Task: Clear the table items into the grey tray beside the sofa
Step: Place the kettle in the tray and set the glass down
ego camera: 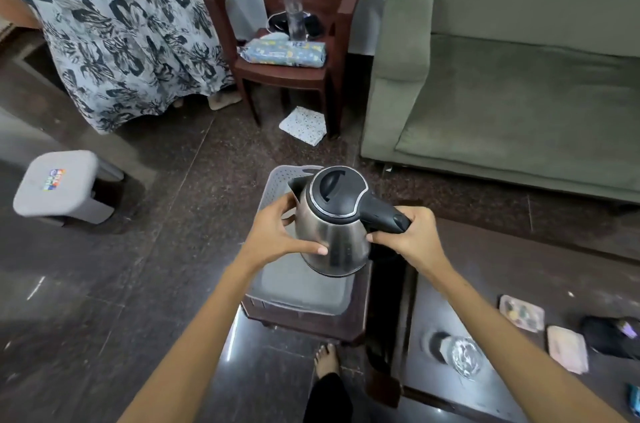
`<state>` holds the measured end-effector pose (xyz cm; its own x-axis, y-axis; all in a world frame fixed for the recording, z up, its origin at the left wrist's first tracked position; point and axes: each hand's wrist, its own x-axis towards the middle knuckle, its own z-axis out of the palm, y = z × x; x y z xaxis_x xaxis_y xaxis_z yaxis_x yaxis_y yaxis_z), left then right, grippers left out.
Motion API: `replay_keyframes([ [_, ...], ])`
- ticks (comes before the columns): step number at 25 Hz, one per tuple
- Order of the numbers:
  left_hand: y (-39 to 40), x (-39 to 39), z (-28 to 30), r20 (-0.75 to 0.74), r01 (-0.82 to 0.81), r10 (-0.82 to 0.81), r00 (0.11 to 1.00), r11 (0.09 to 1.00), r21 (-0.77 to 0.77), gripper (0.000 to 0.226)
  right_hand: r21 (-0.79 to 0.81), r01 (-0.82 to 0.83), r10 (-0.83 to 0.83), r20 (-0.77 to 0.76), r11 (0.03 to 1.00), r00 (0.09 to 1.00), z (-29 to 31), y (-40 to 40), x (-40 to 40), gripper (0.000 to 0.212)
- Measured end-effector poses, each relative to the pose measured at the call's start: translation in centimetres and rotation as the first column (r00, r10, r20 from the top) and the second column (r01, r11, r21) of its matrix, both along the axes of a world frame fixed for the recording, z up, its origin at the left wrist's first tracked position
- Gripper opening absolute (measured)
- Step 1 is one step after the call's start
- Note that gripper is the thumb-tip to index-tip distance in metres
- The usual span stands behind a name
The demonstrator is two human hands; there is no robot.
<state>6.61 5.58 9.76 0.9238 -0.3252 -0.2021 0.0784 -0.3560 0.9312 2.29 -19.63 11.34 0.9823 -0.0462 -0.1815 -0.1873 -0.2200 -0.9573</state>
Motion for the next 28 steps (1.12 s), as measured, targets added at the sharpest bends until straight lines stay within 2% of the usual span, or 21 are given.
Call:
replay_keyframes([
  [4, 3.2, 4.4, -3.0, 0.038, -0.100, 0.099, 0.994, 0.994, 0.044, 0.086, -0.005, -0.059, 0.059, -0.063, 0.998, 0.996, -3.1, 3.4, 6.3, 0.022],
  [11, 4.9, 9.5, -7.6, 0.116, -0.203, 0.189, 0.975, 0.972, 0.120, 0.093, -0.031, -0.160, 0.156, -0.104, 0.987, 0.982, -6.9, 5.0, 12.7, 0.043],
  [16, 5.0, 10.8, -9.2, 0.112, -0.214, 0.201, 0.973, 0.970, 0.117, 0.093, -0.065, -0.200, 0.195, -0.072, 0.978, 0.978, -7.9, 5.0, 14.2, 0.036],
  [18, 5.0, 10.8, -9.3, 0.128, -0.206, 0.191, 0.973, 0.971, 0.119, 0.096, -0.076, -0.214, 0.209, -0.058, 0.974, 0.976, -8.1, 5.0, 14.1, 0.043],
  [23, 5.2, 10.3, -9.3, 0.135, -0.190, 0.171, 0.976, 0.972, 0.137, 0.097, -0.073, -0.221, 0.215, -0.080, 0.972, 0.973, -8.7, 5.0, 13.8, 0.046],
  [28, 4.7, 9.9, -10.1, 0.103, -0.185, 0.170, 0.980, 0.970, 0.158, 0.100, -0.126, -0.223, 0.209, -0.119, 0.967, 0.971, -10.0, 4.8, 13.5, 0.020],
])
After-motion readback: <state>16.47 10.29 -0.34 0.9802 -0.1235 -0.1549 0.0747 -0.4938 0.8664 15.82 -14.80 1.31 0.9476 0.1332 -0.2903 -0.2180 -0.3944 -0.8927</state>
